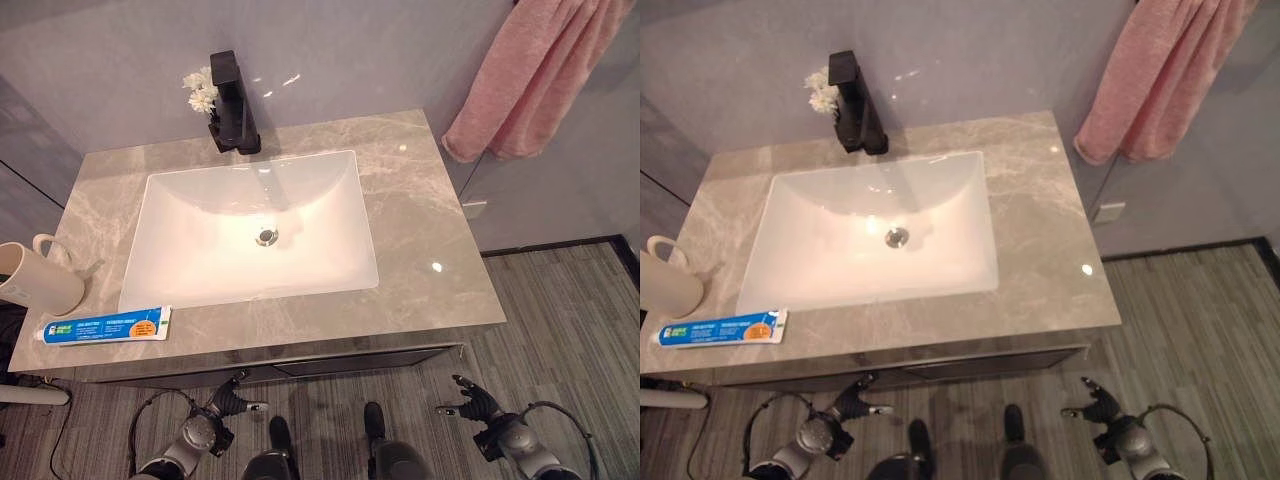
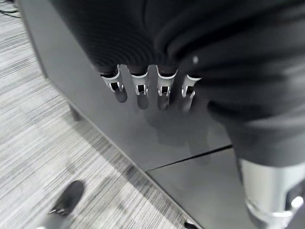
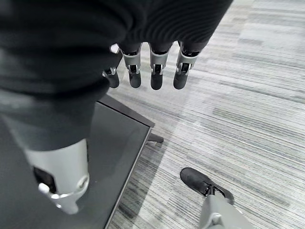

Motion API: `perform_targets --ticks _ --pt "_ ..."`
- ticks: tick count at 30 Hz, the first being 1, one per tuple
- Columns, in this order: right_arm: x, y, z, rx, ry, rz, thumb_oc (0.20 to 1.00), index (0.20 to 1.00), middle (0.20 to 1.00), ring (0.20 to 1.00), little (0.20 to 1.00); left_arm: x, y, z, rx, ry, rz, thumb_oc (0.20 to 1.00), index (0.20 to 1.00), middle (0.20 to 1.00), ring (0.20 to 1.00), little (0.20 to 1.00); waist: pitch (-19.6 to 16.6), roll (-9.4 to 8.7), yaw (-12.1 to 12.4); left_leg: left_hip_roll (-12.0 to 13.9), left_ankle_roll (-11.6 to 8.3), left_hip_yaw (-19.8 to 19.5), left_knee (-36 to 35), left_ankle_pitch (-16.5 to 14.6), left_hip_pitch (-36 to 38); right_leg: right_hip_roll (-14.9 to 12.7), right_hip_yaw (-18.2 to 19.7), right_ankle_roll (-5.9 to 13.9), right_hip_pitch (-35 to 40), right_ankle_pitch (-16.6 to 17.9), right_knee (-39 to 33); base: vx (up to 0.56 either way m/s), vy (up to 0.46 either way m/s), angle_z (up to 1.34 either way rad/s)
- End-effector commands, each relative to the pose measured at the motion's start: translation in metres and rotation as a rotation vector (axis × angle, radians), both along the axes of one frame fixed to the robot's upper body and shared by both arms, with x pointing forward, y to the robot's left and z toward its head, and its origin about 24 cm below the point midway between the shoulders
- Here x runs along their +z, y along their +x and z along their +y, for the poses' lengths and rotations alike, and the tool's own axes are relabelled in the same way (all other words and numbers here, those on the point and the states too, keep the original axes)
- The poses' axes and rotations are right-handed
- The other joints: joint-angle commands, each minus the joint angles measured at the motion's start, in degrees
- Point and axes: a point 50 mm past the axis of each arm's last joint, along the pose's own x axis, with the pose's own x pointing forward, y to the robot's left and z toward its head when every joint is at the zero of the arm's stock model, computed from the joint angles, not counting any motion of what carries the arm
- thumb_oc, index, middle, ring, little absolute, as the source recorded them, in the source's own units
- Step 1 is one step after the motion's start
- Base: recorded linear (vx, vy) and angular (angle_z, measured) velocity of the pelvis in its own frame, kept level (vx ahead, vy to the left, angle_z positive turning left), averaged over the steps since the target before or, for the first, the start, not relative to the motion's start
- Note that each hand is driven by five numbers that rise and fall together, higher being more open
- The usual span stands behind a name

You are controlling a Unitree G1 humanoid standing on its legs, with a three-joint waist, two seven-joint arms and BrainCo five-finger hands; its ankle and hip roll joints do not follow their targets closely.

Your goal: Put brush and paste in cup on sink, flatten towel.

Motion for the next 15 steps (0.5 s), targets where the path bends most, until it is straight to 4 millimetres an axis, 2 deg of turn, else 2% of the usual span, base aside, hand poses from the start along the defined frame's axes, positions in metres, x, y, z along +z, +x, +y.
perform_targets --ticks 1,4,6,9,10,11,12,13,14,15 --pt "0.003 0.006 0.000 -0.041 0.029 -0.050 1.000 1.000 1.000 1.000 1.000 0.014 0.013 0.010 -0.050 0.029 -0.066 1.000 1.000 1.000 1.000 1.000 -1.4 -2.13 0.4 -1.1 1.15 -0.3 3.1 -5.6 0.5 -2.8 5.5 5.45 -2.5 -4.8 9.8 0.06 0.248 0.14" --pt "0.009 0.015 0.001 -0.055 0.048 -0.095 1.000 1.000 1.000 1.000 1.000 0.022 0.017 0.011 -0.097 0.024 -0.099 1.000 1.000 1.000 1.000 1.000 -1.3 -1.76 0.4 -4.0 2.69 1.4 3.7 -7.7 0.6 -6.2 7.1 7.36 -2.9 -1.9 8.7 0.04 0.265 -0.01" --pt "0.010 0.016 0.002 -0.053 0.050 -0.099 1.000 1.000 1.000 1.000 1.000 0.024 0.017 0.011 -0.107 0.025 -0.105 1.000 1.000 1.000 1.000 1.000 -1.3 -1.80 0.6 -4.6 3.12 1.8 3.8 -8.0 0.5 -6.9 7.4 7.67 -3.2 -1.0 8.6 0.01 0.183 -0.11" --pt "0.015 0.027 0.010 -0.018 0.061 -0.133 1.000 1.000 1.000 1.000 1.000 0.030 0.016 0.015 -0.174 0.052 -0.124 1.000 1.000 1.000 1.000 1.000 -1.1 -2.05 1.2 -6.6 4.31 3.3 2.8 -8.6 0.8 -8.8 8.3 8.99 -4.8 4.5 7.3 0.00 0.212 -0.22" --pt "0.015 0.027 0.010 -0.018 0.061 -0.133 1.000 1.000 1.000 1.000 1.000 0.030 0.016 0.015 -0.173 0.052 -0.124 1.000 1.000 1.000 1.000 1.000 -1.1 -2.11 1.2 -6.6 4.36 3.4 2.7 -8.6 0.8 -8.9 8.4 9.03 -4.9 4.6 7.2 -0.01 0.103 -0.29" --pt "0.015 0.031 0.013 -0.005 0.060 -0.140 1.000 1.000 1.000 1.000 1.000 0.031 0.015 0.017 -0.180 0.060 -0.127 1.000 1.000 1.000 1.000 1.000 -1.0 -2.13 2.0 -6.6 4.53 4.2 2.2 -8.4 0.8 -9.2 6.8 9.07 -5.6 5.4 7.2 -0.07 0.118 -0.21" --pt "0.019 0.042 0.022 0.020 0.073 -0.162 1.000 1.000 1.000 1.000 1.000 0.035 0.014 0.021 -0.176 0.064 -0.139 1.000 1.000 1.000 1.000 1.000 -0.5 -1.64 4.0 -5.9 4.64 6.0 0.9 -8.0 0.9 -8.8 -2.0 8.10 -6.6 3.5 9.1 -0.06 0.184 -0.22" --pt "0.019 0.044 0.025 0.034 0.078 -0.163 1.000 1.000 1.000 1.000 1.000 0.036 0.012 0.023 -0.187 0.070 -0.138 1.000 1.000 1.000 1.000 1.000 -0.5 -1.27 3.8 -6.0 4.68 6.1 0.2 -7.8 1.4 -6.7 -2.6 7.91 -6.5 1.4 10.0 -0.03 0.193 -0.49" --pt "0.018 0.043 0.026 0.037 0.083 -0.163 1.000 1.000 1.000 1.000 1.000 0.039 0.011 0.025 -0.203 0.078 -0.140 1.000 1.000 1.000 1.000 1.000 -0.6 -1.24 3.4 -6.2 4.82 5.7 -0.1 -7.4 1.7 -3.5 -0.5 7.44 -6.6 -0.8 10.7 0.03 0.139 -0.44" --pt "0.016 0.040 0.025 0.037 0.087 -0.151 1.000 1.000 1.000 1.000 1.000 0.040 0.010 0.029 -0.212 0.091 -0.135 1.000 1.000 1.000 1.000 1.000 -0.7 -1.53 3.8 -6.5 4.86 5.4 0.1 -7.4 1.8 -2.7 0.4 6.99 -6.1 -1.4 10.4 0.03 0.070 -0.34"
